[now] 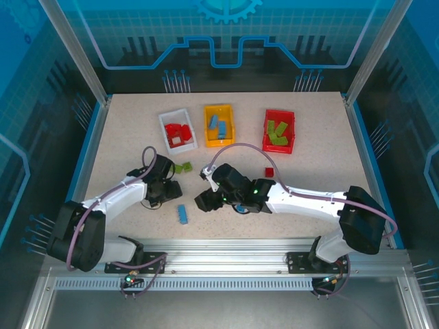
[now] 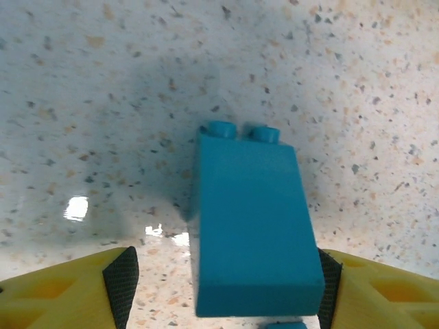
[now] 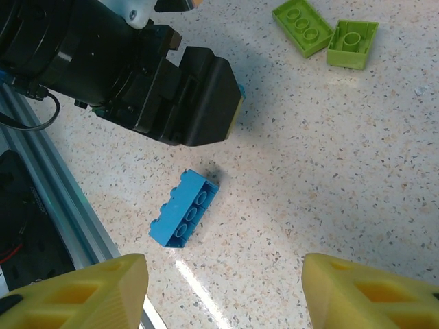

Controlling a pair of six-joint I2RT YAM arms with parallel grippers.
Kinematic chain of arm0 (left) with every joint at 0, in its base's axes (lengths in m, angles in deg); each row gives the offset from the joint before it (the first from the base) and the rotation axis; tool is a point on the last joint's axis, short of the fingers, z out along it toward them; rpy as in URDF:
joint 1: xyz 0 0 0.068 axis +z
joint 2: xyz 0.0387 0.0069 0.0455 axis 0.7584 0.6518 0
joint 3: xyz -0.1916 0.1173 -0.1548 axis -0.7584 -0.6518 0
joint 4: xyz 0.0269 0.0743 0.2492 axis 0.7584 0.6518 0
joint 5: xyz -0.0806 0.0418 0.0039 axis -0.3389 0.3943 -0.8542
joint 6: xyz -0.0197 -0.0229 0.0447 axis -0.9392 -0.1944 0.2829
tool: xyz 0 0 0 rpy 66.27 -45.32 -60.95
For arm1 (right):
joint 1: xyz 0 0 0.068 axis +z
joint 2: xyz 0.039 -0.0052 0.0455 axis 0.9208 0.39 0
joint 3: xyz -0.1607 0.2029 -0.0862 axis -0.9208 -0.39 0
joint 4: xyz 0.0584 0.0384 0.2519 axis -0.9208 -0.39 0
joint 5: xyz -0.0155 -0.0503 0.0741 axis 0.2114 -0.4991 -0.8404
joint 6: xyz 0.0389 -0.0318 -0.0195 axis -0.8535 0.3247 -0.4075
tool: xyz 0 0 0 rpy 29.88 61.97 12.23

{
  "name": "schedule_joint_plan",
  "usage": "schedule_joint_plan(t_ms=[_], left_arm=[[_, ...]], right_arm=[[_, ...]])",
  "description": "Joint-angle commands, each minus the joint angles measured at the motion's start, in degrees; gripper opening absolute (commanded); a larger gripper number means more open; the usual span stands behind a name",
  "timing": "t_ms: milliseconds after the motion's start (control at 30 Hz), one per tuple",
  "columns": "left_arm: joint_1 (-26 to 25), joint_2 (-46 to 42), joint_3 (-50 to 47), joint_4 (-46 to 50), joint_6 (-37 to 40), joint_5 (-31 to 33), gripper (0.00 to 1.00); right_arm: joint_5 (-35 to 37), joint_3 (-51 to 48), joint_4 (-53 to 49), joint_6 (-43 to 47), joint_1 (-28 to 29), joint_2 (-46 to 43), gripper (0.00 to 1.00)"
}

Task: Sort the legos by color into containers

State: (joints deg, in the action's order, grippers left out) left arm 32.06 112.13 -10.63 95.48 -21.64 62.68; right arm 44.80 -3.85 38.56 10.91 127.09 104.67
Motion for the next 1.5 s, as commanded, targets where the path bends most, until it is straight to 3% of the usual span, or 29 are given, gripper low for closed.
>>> schedule_joint_plan(t_ms=[0,100,333,800,1000,1133,1333,1467], left_arm=[[0.00,2.16,2.40,3.33,-0.59,3.77,0.65],[-0.05,4.83,3.01,1.36,0.59,2.93,0.62],[-0.14,6.08,3.40,-0.92,1.48,2.57,0.36],[-1.54,1.69,7.33,3.57,3.41,3.29,0.33],[-6.15,3.95,20.56,6.60,4.25,1.92,0.33],[-8.14,10.94,32.20,6.12,5.29,0.48,0.33],[-8.35,24.64,47.69,1.75,7.39,-1.59,0.33],[-8.43,35.20,60.01,1.83,9.79,-1.66,0.34]], right_arm=[[-0.95,-0.43,1.63,-0.37,-0.46,-1.34,0.62],[-2.25,-2.07,4.19,-0.07,-0.46,-2.79,0.62],[-2.68,-4.31,6.77,-0.12,-0.51,-4.83,0.62],[-1.35,-3.49,5.72,0.07,-0.55,-5.07,0.61],[9.67,-5.46,5.46,-1.95,-1.60,-12.42,0.56],[15.07,-8.52,8.91,-5.53,-7.31,-17.55,0.55],[12.61,-0.88,8.07,-7.40,-17.25,-13.62,0.55],[10.82,5.38,5.65,-7.15,-20.53,-8.52,0.54]])
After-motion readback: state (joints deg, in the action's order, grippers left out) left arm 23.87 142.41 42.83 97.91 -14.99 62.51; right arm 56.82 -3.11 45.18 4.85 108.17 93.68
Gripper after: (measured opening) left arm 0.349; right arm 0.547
